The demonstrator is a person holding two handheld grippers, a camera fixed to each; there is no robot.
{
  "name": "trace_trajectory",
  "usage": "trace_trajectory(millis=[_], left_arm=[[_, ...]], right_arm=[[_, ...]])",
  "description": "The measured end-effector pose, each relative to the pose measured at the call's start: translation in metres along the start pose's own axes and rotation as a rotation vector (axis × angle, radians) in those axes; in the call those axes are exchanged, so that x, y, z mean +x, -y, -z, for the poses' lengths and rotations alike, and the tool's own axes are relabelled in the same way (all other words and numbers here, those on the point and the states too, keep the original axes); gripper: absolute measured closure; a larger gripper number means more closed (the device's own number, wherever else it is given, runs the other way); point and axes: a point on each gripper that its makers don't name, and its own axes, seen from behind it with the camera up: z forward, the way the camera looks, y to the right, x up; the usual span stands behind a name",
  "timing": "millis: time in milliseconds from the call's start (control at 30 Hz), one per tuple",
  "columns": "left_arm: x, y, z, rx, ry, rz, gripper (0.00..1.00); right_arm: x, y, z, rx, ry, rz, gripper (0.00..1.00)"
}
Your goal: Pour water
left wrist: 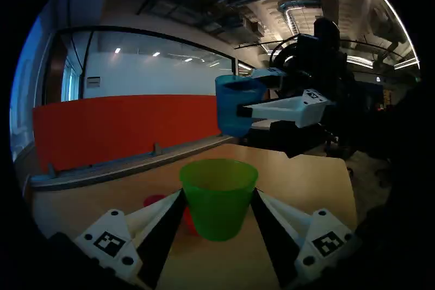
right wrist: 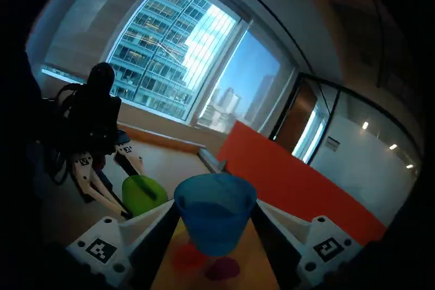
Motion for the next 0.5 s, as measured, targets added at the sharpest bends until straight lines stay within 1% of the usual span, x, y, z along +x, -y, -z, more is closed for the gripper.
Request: trace_trajectory(millis=[267,500], left_arm=[[0.005,-0.002,-0.007,-0.013,-0.004,0.003,0.17],[0.009,-0.007,-0.011,-0.026,-0.005,-0.002,0.18]], right_arm=[[0.010,-0.008,-0.009,-0.012,0.000,0.087,0.11],[0.013,-0.013,-0.018,-0.015,0.011,0.167,0.11]])
